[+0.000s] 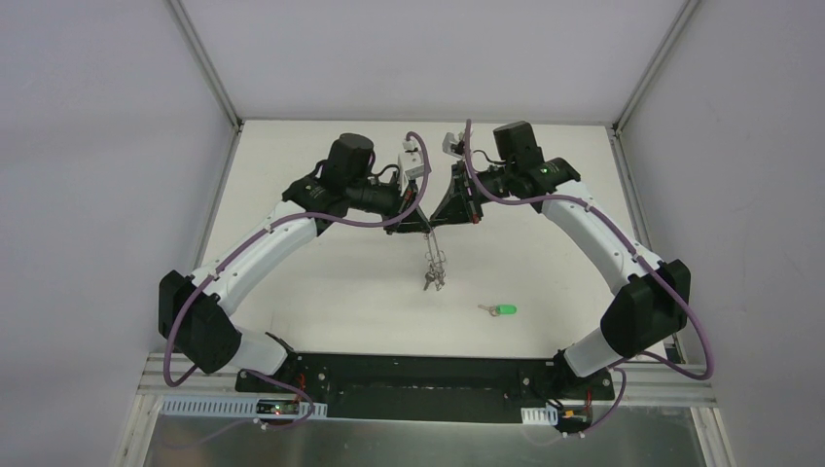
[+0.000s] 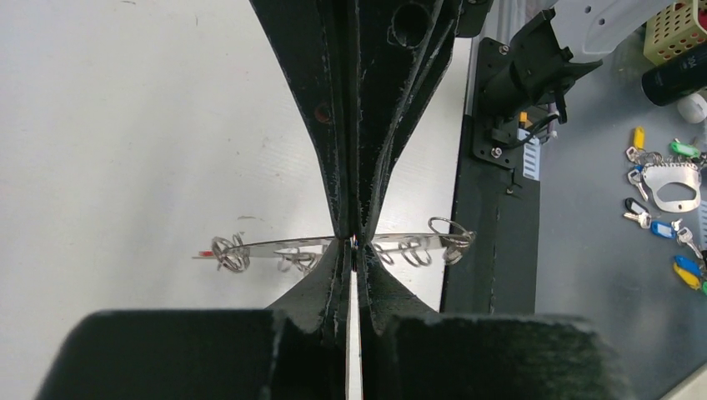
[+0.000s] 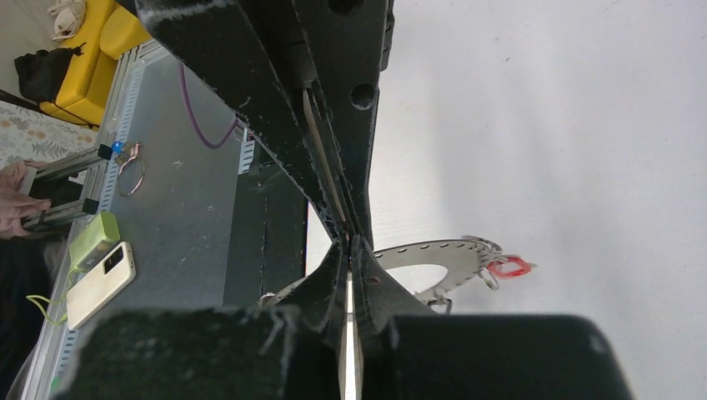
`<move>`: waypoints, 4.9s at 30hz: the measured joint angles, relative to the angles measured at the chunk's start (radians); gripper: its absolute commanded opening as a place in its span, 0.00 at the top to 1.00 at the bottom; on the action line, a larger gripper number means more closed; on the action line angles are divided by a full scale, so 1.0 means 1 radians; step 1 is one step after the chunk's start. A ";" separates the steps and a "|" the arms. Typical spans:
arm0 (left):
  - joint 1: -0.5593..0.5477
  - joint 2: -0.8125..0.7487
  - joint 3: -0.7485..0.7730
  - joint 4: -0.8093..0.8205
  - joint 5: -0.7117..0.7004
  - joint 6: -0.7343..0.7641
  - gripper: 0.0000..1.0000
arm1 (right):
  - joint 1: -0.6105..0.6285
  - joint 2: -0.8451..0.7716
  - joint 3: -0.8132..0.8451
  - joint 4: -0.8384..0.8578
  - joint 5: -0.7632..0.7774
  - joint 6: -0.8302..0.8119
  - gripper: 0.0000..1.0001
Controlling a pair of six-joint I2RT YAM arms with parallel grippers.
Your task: Put the keys on the keyring
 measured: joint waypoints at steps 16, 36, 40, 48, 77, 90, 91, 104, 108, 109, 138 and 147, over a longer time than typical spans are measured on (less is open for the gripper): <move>0.000 -0.001 -0.033 0.011 0.054 0.038 1.00 | -0.002 0.000 -0.015 0.016 0.007 0.036 0.63; 0.023 -0.001 -0.180 0.365 0.098 -0.376 1.00 | -0.095 -0.013 -0.098 0.146 -0.052 0.113 0.55; 0.035 -0.001 -0.193 0.437 0.093 -0.442 1.00 | -0.112 -0.024 -0.104 0.164 -0.094 0.130 0.55; 0.042 -0.001 -0.209 0.517 0.092 -0.521 1.00 | -0.127 -0.032 -0.147 0.226 -0.134 0.183 0.63; 0.042 0.014 -0.210 0.540 0.072 -0.545 1.00 | -0.127 -0.031 -0.174 0.308 -0.172 0.254 0.83; 0.042 0.024 -0.210 0.540 0.073 -0.545 1.00 | -0.124 -0.016 -0.179 0.329 -0.171 0.263 0.88; 0.042 0.026 -0.210 0.540 0.073 -0.546 1.00 | -0.124 -0.015 -0.179 0.329 -0.171 0.263 0.88; 0.042 0.031 -0.210 0.539 0.074 -0.545 1.00 | -0.119 -0.005 -0.179 0.330 -0.164 0.272 1.00; 0.042 0.031 -0.210 0.526 0.072 -0.529 0.99 | -0.117 -0.005 -0.179 0.318 -0.146 0.254 1.00; 0.045 0.031 -0.210 0.517 0.071 -0.516 0.94 | -0.114 -0.005 -0.176 0.302 -0.134 0.238 1.00; 0.106 0.051 0.051 -0.068 -0.104 -0.069 0.43 | 0.064 -0.171 -0.106 0.039 0.747 0.144 1.00; 0.108 0.088 0.050 -0.026 -0.180 -0.133 0.39 | 0.079 -0.171 -0.106 0.050 0.813 0.237 1.00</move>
